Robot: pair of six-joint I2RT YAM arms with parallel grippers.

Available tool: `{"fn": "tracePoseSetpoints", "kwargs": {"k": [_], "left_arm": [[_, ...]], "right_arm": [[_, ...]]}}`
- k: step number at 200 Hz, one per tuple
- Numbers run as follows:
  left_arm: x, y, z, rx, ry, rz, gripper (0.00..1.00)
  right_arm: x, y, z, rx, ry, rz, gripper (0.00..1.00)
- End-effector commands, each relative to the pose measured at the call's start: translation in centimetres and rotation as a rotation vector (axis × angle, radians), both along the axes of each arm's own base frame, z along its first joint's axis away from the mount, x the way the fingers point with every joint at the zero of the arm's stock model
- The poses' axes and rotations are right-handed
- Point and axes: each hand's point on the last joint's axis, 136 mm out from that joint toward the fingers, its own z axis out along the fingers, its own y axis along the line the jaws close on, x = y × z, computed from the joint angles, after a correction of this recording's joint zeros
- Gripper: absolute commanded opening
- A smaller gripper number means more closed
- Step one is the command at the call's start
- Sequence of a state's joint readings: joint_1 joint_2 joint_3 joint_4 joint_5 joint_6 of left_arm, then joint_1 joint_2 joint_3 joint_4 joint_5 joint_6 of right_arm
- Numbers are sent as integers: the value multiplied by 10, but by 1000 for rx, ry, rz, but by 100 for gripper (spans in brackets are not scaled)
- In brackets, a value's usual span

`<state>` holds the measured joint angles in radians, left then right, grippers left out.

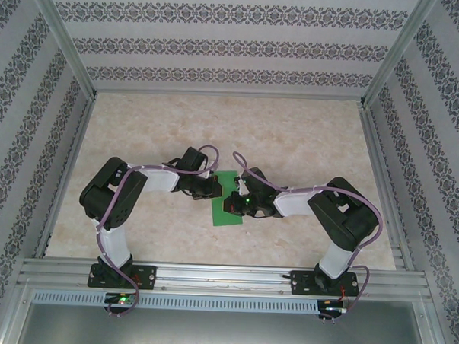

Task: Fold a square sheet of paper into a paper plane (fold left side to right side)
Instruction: First fold the square sheet of paper in half at the center of the table.

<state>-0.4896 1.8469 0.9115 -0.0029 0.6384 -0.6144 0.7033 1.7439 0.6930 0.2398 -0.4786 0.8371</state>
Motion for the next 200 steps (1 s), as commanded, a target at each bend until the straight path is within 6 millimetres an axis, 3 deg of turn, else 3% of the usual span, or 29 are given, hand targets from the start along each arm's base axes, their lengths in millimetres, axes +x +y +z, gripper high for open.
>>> {"fn": "tracePoseSetpoints", "kwargs": {"k": [1,62,200], "left_arm": [[7,7,-7,51,-37,9,0],[18,25,-15,86,-53,40,0],[85,60,-6,86,-116,129,0]], "right_arm": [[-20,-38,-49,-216,93,-18,0],[-23,-41,-49,-240,100,-2,0],[-27,-38,-52,-213,122,3,0]]}}
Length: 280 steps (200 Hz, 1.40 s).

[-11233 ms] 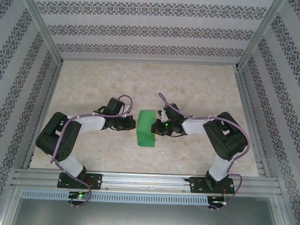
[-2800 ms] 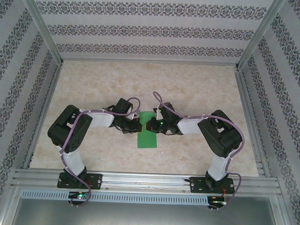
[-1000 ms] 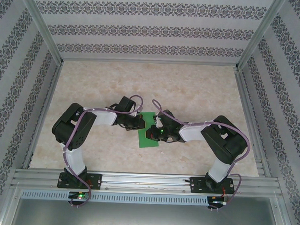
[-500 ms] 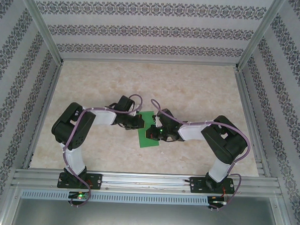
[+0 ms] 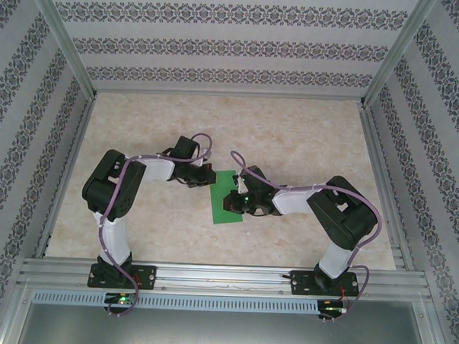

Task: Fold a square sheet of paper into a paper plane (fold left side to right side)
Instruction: First fold the square sheet of paper in half at the center of the table.

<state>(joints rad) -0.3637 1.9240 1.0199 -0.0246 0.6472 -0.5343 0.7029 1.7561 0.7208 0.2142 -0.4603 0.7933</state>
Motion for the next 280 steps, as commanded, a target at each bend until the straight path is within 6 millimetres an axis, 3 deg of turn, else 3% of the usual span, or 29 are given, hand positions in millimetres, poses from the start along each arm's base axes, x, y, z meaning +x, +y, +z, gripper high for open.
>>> {"fn": "tracePoseSetpoints", "kwargs": {"k": [1,65,107,144,184,221,280], "left_arm": [[30,30,-7,84,-54,69,0],[52,40,-5,104,-68,85,0],[50,38,16,83,-107,83,0],[34,41,44,65,-150,85,0],[-2,30,59,30,-146,50,0],[-34,6,48,-14,-93,-8,0],[-50,-5,24,-1,-25,-59,0]], "right_arm": [[-33,-39,-52,-192,154,-22,0],[-31,-36,-52,-164,154,-45,0],[-27,-30,-47,-127,139,-64,0],[-22,-24,-42,-101,117,-88,0],[-19,-21,-40,-95,104,-95,0],[-17,-20,-41,-98,102,-94,0],[-17,-18,-41,-103,105,-85,0]]}}
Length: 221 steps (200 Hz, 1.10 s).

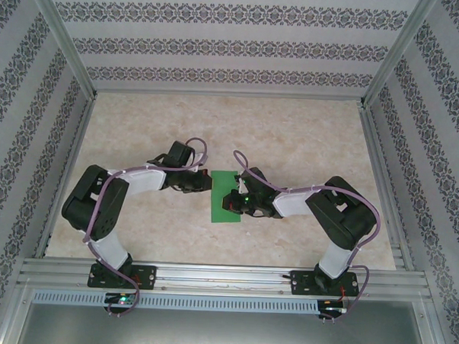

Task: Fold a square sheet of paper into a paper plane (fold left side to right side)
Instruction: First fold the square sheet of paper in half at the center of the table.

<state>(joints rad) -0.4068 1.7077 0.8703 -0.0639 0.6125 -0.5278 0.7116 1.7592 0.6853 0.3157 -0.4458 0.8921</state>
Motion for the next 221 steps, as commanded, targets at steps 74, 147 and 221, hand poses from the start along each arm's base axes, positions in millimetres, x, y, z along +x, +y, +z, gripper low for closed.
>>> {"fn": "tracePoseSetpoints", "kwargs": {"k": [74,147,221], "left_arm": [[-11,-5,-33,73,65,-29,0],[-19,5,-40,120,73,-28,0],[-21,5,-39,115,71,-27,0]], "right_arm": [[-16,-16,-32,-127,80,-5,5],[7,-11,32,-34,-21,-1,22],[-22,-60,21,-102,57,-38,40]]}}
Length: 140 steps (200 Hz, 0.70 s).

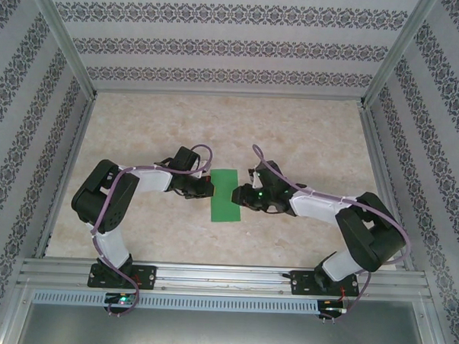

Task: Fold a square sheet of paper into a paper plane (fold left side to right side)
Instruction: First fold the square sheet of paper in half at the center of the table, then fold the triangle a second time at the center of the table.

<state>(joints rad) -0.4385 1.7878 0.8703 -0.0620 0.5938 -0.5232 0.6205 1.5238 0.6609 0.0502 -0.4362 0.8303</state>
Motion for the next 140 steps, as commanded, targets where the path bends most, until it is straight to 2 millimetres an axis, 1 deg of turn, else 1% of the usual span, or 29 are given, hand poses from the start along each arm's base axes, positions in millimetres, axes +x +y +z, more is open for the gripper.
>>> {"fn": "tracePoseSetpoints", "kwargs": {"k": [1,31,53,93,140], "left_arm": [[-9,10,-9,67,7,-3,0],[-11,10,-10,66,11,-2,0],[-10,10,-10,63,10,1,0],[-11,10,-10,64,10,4,0],[-10,10,-10,62,7,3,0]], "right_arm": [[-21,-14,-15,-49,65,15,40],[-31,-16,-22,-55,96,21,42],[-34,-12,-25,-65,98,31,42],[-33,-6,-25,-64,90,35,38],[-33,-5,-27,-70,94,34,37]]}}
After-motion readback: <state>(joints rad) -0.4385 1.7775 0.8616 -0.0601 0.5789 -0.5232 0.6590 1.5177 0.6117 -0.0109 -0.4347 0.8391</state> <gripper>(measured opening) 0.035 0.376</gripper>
